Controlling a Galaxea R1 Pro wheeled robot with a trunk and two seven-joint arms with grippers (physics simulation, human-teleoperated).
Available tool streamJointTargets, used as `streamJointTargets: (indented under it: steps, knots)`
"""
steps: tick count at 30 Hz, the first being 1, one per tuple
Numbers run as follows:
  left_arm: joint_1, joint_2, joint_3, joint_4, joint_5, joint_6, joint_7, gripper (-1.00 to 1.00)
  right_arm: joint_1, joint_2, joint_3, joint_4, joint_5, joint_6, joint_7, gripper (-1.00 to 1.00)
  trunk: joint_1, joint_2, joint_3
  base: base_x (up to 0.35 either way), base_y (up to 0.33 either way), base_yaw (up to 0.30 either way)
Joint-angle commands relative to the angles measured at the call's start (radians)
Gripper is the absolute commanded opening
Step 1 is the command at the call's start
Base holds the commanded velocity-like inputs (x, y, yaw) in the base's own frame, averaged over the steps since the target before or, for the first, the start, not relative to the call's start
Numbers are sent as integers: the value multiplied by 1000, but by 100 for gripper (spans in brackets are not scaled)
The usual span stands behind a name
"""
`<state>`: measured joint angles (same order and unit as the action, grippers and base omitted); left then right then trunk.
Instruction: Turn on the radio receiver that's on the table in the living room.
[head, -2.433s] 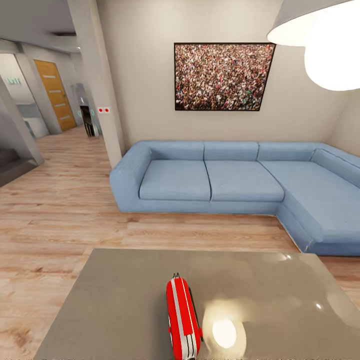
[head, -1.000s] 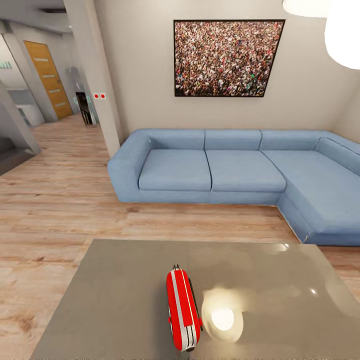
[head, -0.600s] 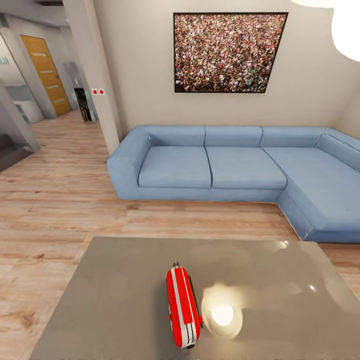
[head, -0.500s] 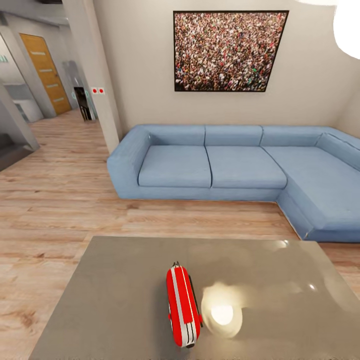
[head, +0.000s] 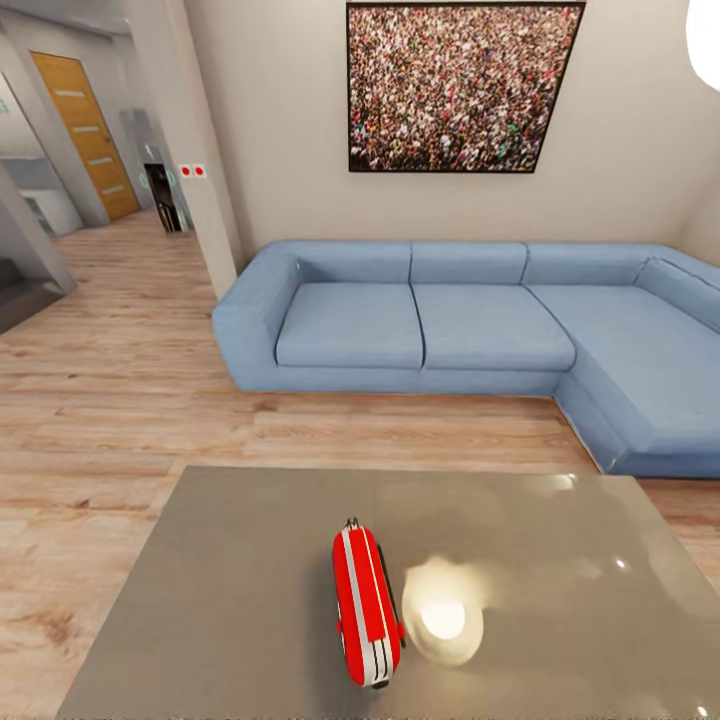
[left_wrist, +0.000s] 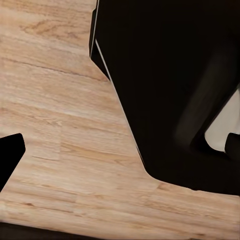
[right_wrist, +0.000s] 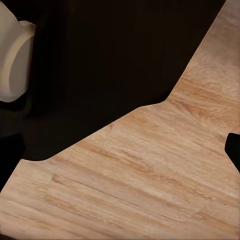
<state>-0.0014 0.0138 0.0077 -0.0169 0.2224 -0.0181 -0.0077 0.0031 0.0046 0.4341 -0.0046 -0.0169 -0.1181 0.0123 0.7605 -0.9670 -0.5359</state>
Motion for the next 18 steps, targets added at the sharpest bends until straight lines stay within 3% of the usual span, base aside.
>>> streamJointTargets:
  steps: [1, 18]
  knots:
    - [0, 0, 0, 0, 0, 0, 0, 100, 0, 0, 0, 0, 0, 0, 0, 100, 0, 0, -2, 0, 0, 0]
    - [0, 0, 0, 0, 0, 0, 0, 100, 0, 0, 0, 0, 0, 0, 0, 100, 0, 0, -29, 0, 0, 0]
